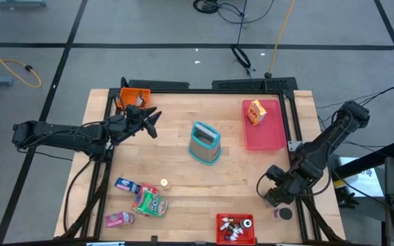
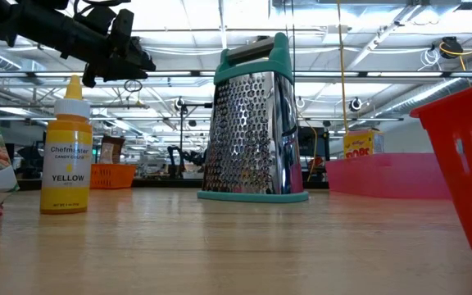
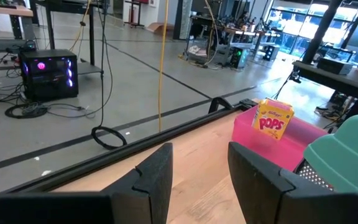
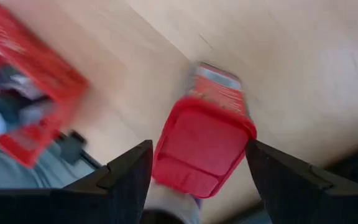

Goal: Pick & Place Kitchen Items
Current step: Put the red seasoning can into the orange bin

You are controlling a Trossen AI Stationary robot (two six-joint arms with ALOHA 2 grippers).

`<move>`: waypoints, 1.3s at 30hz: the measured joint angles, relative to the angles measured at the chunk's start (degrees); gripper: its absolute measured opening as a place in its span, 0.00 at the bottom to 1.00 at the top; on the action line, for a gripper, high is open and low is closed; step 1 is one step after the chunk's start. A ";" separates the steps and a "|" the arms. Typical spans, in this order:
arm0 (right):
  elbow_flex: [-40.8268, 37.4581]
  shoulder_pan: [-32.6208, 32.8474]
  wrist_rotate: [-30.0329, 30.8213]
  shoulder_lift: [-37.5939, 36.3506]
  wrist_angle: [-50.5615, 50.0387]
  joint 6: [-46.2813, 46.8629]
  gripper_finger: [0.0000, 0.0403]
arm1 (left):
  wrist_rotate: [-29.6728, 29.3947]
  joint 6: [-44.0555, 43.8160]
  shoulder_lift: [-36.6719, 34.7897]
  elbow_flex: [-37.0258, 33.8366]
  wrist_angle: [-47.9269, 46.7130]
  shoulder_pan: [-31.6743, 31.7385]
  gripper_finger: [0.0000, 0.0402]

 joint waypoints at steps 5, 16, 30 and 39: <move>-2.79 -0.54 -3.79 0.19 1.43 1.84 0.63 | -0.01 0.00 -0.02 0.00 -0.07 -0.01 0.39; -7.68 -1.33 -3.87 0.04 9.19 1.66 0.62 | -0.02 -0.02 0.00 0.00 -0.26 0.00 0.39; -8.35 -6.60 -0.52 0.09 6.34 -5.12 0.62 | -0.02 -0.04 0.00 0.00 -0.28 0.00 0.39; -8.59 -14.85 6.68 0.41 8.50 -19.52 0.62 | -0.02 -0.45 -0.01 0.00 -1.08 -0.02 0.39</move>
